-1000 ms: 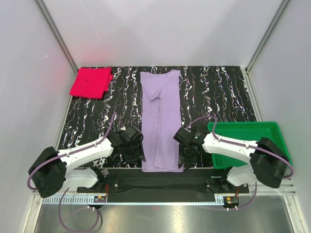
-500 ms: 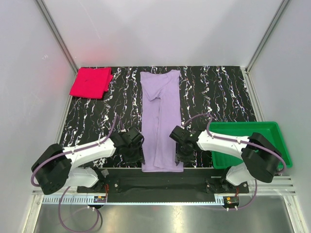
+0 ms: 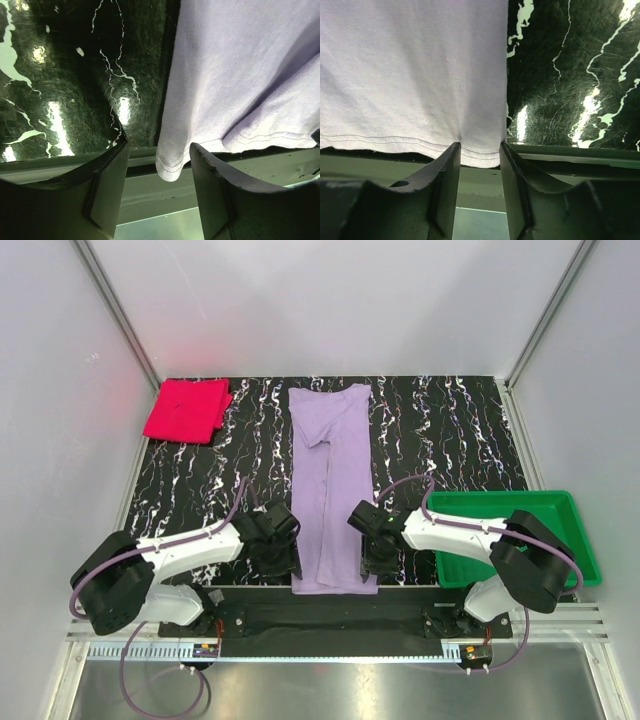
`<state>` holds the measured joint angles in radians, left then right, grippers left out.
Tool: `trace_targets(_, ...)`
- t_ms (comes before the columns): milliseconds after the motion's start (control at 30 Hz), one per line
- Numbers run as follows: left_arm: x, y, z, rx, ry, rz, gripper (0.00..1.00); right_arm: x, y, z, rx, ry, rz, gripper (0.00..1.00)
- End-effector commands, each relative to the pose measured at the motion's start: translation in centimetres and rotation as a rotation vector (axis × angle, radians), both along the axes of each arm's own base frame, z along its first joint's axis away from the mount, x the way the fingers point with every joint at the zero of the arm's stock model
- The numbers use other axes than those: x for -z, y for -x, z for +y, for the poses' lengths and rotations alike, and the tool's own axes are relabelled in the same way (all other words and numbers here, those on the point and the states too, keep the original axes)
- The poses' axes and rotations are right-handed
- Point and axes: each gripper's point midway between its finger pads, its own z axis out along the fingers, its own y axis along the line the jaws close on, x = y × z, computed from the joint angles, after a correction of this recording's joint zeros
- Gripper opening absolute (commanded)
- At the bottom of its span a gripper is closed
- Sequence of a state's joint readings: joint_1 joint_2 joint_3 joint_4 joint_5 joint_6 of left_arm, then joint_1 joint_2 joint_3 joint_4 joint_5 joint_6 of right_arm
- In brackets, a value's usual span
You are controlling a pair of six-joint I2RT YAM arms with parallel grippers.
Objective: Fold and stack the t-shirts
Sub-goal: Fold the tshirt
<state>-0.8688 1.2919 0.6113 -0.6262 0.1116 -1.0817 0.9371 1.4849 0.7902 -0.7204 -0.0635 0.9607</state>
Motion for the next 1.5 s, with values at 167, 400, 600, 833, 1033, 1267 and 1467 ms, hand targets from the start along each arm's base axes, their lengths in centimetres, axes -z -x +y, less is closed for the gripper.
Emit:
trace_targets(167,0.1,1.1,-0.8,0.017,0.026,0.037,0.54,0.5,-0.1,0.1,-0.001,0.007,-0.015,0.43)
trace_targets(400,1.1,1.5,-1.2,0.009,0.045,0.065,0.4,0.7,0.2,0.1,0.006,-0.003,-0.006,0.31)
trace_targets(600,1.3,1.3,-0.9,0.005,0.024,0.055,0.22,-0.4,0.4,-0.7,0.018,-0.009,-0.026,0.06)
trace_targets(833,1.6,1.7,0.0,-0.009,0.001,0.062,0.0,-0.4,1.7,-2.2,0.033,-0.029,-0.03,0.02)
trace_targets(1033,1.7,1.7,0.3,-0.018,-0.007,0.056,0.0,0.5,2.9,-3.2,0.012,-0.054,-0.021,0.0)
trace_targets(1267,0.8,1.5,-0.6,0.002,0.04,0.041,0.0,1.0,3.1,-3.2,0.013,-0.117,-0.048,0.06)
trace_targets(1467,-1.3,1.0,-1.7,0.054,0.104,-0.007,0.0,0.6,2.9,-3.1,0.019,-0.097,-0.039,0.0)
